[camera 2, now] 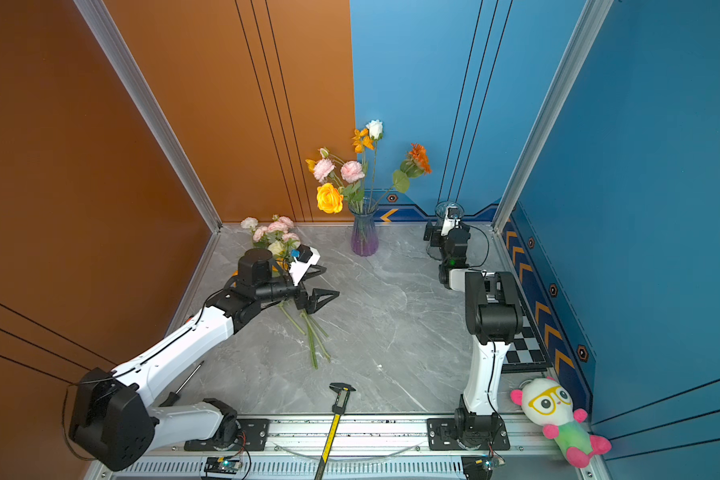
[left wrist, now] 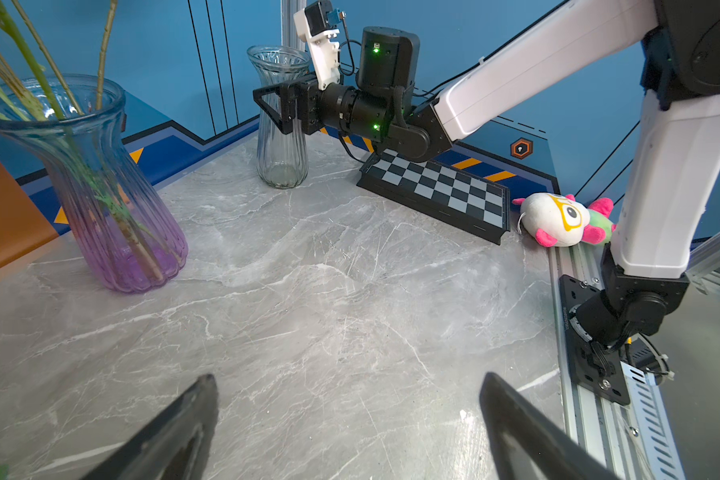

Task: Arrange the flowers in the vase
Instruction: 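Reach the right gripper to the clear ribbed glass vase near the checkerboard, then grasp the clear glass vase rim with the right gripper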

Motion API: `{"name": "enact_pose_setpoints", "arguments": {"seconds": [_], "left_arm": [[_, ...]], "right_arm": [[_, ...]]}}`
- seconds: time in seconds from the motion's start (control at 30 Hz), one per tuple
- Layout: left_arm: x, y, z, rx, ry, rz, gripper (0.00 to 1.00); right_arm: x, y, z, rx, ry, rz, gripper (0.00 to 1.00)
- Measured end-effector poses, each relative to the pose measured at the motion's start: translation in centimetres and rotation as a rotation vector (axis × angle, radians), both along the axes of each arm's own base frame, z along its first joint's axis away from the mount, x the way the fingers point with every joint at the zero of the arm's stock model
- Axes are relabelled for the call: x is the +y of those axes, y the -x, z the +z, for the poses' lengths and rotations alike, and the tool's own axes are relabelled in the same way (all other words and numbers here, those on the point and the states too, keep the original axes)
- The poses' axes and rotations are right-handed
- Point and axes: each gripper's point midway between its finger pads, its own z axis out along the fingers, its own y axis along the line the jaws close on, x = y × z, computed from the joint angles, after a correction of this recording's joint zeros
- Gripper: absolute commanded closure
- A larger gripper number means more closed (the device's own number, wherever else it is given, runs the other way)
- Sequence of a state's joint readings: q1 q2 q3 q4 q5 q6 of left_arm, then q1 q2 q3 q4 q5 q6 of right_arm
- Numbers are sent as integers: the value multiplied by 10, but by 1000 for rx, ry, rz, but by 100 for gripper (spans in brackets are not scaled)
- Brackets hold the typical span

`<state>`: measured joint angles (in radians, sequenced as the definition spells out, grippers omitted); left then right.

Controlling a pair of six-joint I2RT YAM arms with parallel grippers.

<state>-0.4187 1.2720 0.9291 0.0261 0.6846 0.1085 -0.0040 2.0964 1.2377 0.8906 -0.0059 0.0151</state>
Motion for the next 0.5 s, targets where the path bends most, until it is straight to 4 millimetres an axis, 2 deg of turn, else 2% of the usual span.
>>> {"name": "enact_pose_setpoints", "arguments": {"seconds": [0.27,0.5], "left_arm": [[0,0,0,-1,0,1,2],[0,0,0,-1,0,1,2]], "right_arm": [[-1,-16,-23,23,18,21,7],[-3,-18,-19,-11,30,31,32]]}}
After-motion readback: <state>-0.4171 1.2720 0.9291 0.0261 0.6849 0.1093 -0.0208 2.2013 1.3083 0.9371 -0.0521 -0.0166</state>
